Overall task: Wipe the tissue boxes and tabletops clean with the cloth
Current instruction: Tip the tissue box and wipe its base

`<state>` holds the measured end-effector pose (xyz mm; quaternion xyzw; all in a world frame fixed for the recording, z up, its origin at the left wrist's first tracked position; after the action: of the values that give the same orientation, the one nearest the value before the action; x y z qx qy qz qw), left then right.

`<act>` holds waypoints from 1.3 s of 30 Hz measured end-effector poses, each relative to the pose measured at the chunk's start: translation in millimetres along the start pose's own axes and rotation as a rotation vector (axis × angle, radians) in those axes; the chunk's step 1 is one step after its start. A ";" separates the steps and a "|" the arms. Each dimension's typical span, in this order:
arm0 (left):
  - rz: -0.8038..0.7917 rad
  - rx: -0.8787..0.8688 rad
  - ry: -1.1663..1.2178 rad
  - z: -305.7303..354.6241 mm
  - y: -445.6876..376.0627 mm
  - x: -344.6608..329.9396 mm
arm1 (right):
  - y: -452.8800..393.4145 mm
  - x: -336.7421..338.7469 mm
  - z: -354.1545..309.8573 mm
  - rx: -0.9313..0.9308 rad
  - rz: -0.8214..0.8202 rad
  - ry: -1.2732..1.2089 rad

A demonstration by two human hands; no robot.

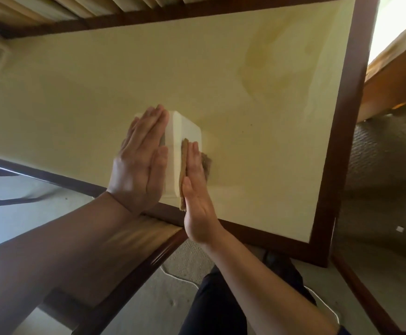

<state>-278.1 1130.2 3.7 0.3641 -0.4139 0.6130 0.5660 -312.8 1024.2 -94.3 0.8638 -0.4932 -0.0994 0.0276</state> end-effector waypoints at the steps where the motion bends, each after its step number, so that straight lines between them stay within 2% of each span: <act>1: 0.004 0.000 0.003 -0.2 -0.2 0.3 | -2.0 -0.2 -6.4 0.020 0.000 -0.007; 8: -0.014 -0.014 -0.005 0.6 -0.3 -0.6 | -51.2 7.1 -19.5 0.164 0.025 0.019; 14: -0.021 -0.002 -0.013 0.4 1.3 0.5 | -77.9 15.5 16.4 0.007 0.070 0.066; 18: -0.022 0.000 -0.017 0.9 0.6 0.3 | -51.3 9.8 17.9 -0.068 0.061 0.024; 25: -0.018 -0.020 -0.038 2.2 0.7 -0.9 | -2.4 -0.5 8.3 -0.097 0.051 0.000; 32: 0.002 -0.031 -0.022 3.8 0.5 -0.5 | -11.2 -0.2 -25.6 0.032 0.043 -0.011; 39: -0.009 -0.024 -0.023 -0.1 -0.4 0.0 | -62.3 8.2 -19.0 0.092 0.056 0.045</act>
<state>-277.7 1130.3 3.6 0.3664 -0.4261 0.6013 0.5681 -252.2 1048.1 -85.9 0.8519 -0.5207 -0.0567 0.0018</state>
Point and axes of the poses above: each hand's wrist, its own y-axis away from the middle knuckle, its own x-axis out of the back of the hand, z = x × y, the point moved 5 cm from there along -y, towards the middle knuckle, and after that the axes turned 6 degrees about y, right-handed, at the moved point
